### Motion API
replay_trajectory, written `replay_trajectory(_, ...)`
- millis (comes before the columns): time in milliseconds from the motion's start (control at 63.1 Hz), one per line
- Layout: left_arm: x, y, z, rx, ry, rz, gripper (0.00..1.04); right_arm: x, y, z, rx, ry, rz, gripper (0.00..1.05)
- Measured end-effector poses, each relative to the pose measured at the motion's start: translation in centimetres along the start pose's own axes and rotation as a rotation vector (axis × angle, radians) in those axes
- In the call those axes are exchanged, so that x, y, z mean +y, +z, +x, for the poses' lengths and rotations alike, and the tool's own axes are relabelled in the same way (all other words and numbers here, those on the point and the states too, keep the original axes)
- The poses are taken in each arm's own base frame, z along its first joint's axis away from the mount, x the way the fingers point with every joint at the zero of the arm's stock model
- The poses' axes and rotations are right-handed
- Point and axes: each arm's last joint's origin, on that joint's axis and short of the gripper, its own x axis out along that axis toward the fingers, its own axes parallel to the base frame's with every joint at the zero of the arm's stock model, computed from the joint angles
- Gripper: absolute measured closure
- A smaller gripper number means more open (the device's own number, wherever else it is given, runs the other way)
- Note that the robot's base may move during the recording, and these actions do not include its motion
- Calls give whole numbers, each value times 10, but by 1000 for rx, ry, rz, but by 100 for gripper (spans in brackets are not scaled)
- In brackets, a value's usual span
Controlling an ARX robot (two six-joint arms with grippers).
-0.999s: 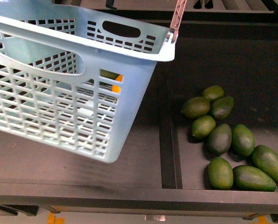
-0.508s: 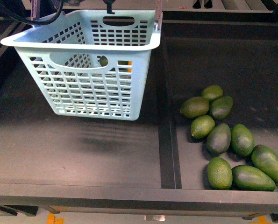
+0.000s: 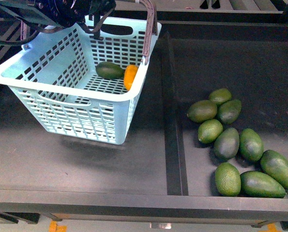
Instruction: Pick mango and avocado into basket
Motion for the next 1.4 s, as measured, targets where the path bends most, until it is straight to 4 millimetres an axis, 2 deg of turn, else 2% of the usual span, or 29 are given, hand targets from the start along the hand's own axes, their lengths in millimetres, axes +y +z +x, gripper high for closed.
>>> replay_trajectory(16, 1, 0, -2, -1, 7, 0, 100, 0, 0, 0, 0, 0, 0, 9)
replay_trajectory(159, 17, 1, -18, -30, 74, -9, 75, 0, 0, 0, 0, 0, 0, 9)
replay_trajectory(270, 18, 0, -28, -52, 88, -11, 57, 0, 0, 0, 0, 0, 0, 9)
replay_trajectory(349, 29, 2, -33, -77, 121, -8, 42, 0, 0, 0, 0, 0, 0, 9)
replay_trajectory(460, 27, 5, -46, -134, 124, -18, 25, 0, 0, 0, 0, 0, 0, 9)
replay_trajectory(539, 22, 11, -64, -205, 118, -49, 9, 0, 0, 0, 0, 0, 0, 9)
replay_trajectory(571, 20, 13, -71, -226, 119, -57, 7, 0, 0, 0, 0, 0, 0, 9)
replay_trajectory(587, 13, 19, -105, -296, 177, -77, 8, 0, 0, 0, 0, 0, 0, 9)
replay_trajectory(634, 13, 20, -118, -323, 219, -70, 8, 0, 0, 0, 0, 0, 0, 9)
replay_trajectory(698, 12, 19, -125, -332, 233, -68, 8, 0, 0, 0, 0, 0, 0, 9)
replay_trajectory(856, 12, 18, -126, -300, 219, -31, 10, 0, 0, 0, 0, 0, 0, 9)
replay_trajectory(920, 18, 24, -135, -180, 47, 168, 22, 0, 0, 0, 0, 0, 0, 9)
replay_trajectory(952, 22, 28, -146, -167, -33, 357, 29, 0, 0, 0, 0, 0, 0, 9)
replay_trajectory(1015, 25, 40, -173, -215, -107, 722, 42, 0, 0, 0, 0, 0, 0, 9)
replay_trajectory(1110, 19, 59, -210, -312, -116, 1129, 62, 0, 0, 0, 0, 0, 0, 9)
replay_trajectory(1189, 24, 67, -234, -323, -90, 1287, 78, 0, 0, 0, 0, 0, 0, 9)
replay_trajectory(1316, 34, 74, -265, -306, -65, 1376, 102, 0, 0, 0, 0, 0, 0, 9)
replay_trajectory(1396, 36, 78, -283, -312, -69, 1394, 102, 0, 0, 0, 0, 0, 0, 9)
